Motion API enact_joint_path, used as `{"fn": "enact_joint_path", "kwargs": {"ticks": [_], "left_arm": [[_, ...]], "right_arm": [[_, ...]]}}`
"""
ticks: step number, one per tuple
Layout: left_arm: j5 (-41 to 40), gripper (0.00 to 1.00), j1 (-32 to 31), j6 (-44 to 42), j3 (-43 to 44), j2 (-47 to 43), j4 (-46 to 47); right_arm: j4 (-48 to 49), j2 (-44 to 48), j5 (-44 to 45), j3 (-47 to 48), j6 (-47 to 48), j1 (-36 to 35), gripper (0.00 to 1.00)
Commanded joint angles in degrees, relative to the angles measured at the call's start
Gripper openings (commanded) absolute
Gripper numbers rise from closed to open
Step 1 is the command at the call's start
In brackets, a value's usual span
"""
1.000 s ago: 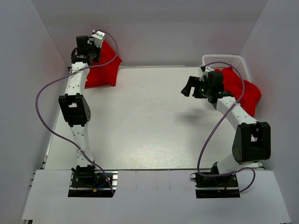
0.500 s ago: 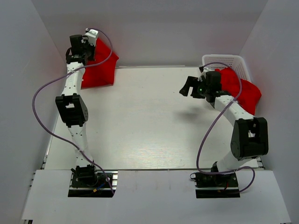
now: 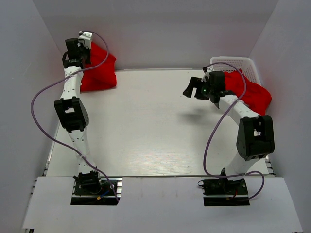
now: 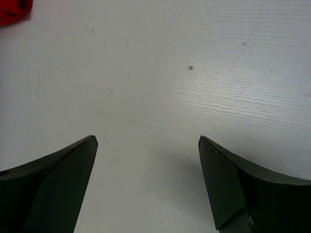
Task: Fold and stack the t-shirts
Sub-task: Put the neatly folded tshirt into the corner of the board with the left arm
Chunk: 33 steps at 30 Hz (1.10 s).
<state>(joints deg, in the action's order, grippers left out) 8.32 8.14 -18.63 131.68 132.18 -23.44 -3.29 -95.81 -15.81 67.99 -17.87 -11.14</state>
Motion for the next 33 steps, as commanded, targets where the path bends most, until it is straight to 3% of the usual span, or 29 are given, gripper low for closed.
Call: {"fn": "enact_joint_path", "kwargs": {"ticks": [1,7,9,10,11,17,24,27,30,33], "left_arm": [[-1.7,0.00,1.1,0.6,-0.6,0.0,3.8],[-8.0,0.02,2.1,1.1,-0.6,2.6,5.6],[-11.0,0.50,2.1,2.1,-0.6,4.2,6.8],[-13.0,0.87,2.1,3.2,-0.6,4.2,6.8],[-14.2,1.00,2.1,4.2,-0.6,4.8,7.4],[-13.8,1.00,2.7,7.8,0.4,4.3,7.5],[-14.8,1.00,1.3,7.8,-3.0,-0.9,2.6],[-8.2,1.00,0.0,11.4,-6.7,-5.3,-1.2],[-4.4,1.00,-1.9,17.0,-16.3,-13.2,-2.5],[-3.1,1.00,-5.3,22.0,-33.4,-23.6,0.7]], "right_arm": [[0.9,-1.5,-0.3,3.9,-0.5,-0.7,0.90],[-0.1,-4.6,-0.3,7.0,-0.5,-1.4,0.90],[-1.6,-6.2,-0.2,8.9,-0.5,-1.4,0.90],[-1.5,-6.5,-0.1,9.1,-0.5,-1.8,0.90],[-1.7,-6.9,0.3,9.4,-0.5,-2.0,0.90],[-3.6,-6.7,2.0,10.2,0.6,-2.9,0.90],[-1.7,-0.3,4.7,4.2,0.8,-3.6,0.90],[-1.4,2.6,5.1,1.2,0.2,-3.6,0.90],[-1.7,5.5,5.1,-2.3,-0.7,-3.7,0.90],[0.6,9.6,5.4,-7.9,-0.8,-3.7,0.90]]}}
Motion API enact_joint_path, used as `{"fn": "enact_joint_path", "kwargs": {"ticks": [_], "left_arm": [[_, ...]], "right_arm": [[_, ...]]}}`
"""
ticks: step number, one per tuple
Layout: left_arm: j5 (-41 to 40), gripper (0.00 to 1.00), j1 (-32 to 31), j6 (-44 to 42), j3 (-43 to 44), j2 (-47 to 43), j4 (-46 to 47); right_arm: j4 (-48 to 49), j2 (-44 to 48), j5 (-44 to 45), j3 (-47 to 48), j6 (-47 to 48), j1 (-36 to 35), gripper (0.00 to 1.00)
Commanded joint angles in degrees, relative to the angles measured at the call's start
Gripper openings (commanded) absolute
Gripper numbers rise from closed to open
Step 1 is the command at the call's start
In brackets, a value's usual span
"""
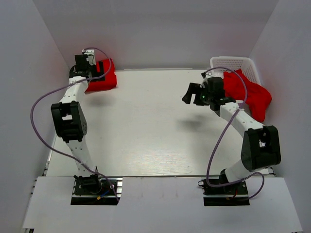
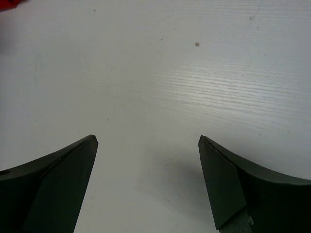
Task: Fold and stack the t-shirts
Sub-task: Put the neatly folded tshirt into the corner of the board with the left arm
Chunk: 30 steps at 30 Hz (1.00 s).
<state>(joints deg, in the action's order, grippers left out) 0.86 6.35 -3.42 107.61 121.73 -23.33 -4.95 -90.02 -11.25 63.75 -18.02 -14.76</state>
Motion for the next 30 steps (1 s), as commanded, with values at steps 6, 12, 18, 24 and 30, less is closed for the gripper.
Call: {"fn": "enact_joint_path", "kwargs": {"ticks": [6,12,18,24,30], "left_arm": [[1.9,1.00,-13.5,15.7,-32.5,-27.6,8.1],[-4.7,1.00,-25.2,18.4,-40.5,-31.6,5.1],[-9.3,1.00,-37.5,21.7,-48.4,-37.5,8.3],[-23.1,1.00,-41.9,22.0,-47.2,-40.1,1.9],[-21.5,1.00,-42.9,20.4,-46.7,-40.1,3.3]], "right_arm": [[0.1,8.5,0.6,-9.4,3.0,-1.3,0.90],[0.1,10.8,0.8,-15.3,3.2,-3.2,0.90],[2.4,12.6,-0.5,-19.7,1.6,-4.3,0.90],[3.8,12.9,-1.7,-20.2,1.7,-4.5,0.90],[9.2,16.4,-3.1,-23.0,0.0,-4.7,0.90]]}}
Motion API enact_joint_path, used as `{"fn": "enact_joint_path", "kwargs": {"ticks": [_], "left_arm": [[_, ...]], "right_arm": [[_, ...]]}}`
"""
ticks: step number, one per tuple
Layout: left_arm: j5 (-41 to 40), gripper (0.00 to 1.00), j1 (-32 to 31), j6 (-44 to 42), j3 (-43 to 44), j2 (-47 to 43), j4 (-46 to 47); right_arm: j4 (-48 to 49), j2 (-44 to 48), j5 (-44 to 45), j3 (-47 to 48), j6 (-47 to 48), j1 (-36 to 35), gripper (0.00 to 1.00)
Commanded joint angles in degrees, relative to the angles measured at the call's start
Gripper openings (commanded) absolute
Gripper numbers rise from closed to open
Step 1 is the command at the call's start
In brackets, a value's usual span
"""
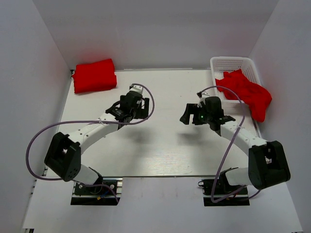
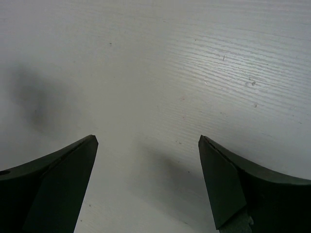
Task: Fold and stack the t-shirts
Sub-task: Put the neatly folded tshirt into the corner of the board with the left arm
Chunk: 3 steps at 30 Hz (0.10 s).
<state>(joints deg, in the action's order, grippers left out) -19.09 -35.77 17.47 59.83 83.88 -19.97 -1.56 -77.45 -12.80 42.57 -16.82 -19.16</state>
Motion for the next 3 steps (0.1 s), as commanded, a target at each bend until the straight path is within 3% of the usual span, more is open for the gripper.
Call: {"fn": "enact_joint_path", "kwargs": {"ticks": [1,3], "left_arm": [[-0.8,1.00,-0.8,-0.5,1.1,-2.2,-0.1],[0.4,1.00,-0.8,-0.5,1.1,-2.9,-0.1]], "right_arm": [[6.2,4.3,-1.6,-2.5,-1.3,-0.2,0.90],[7.4,6.3,-0.9,-4.2,-1.2,-0.1,0.90]]}}
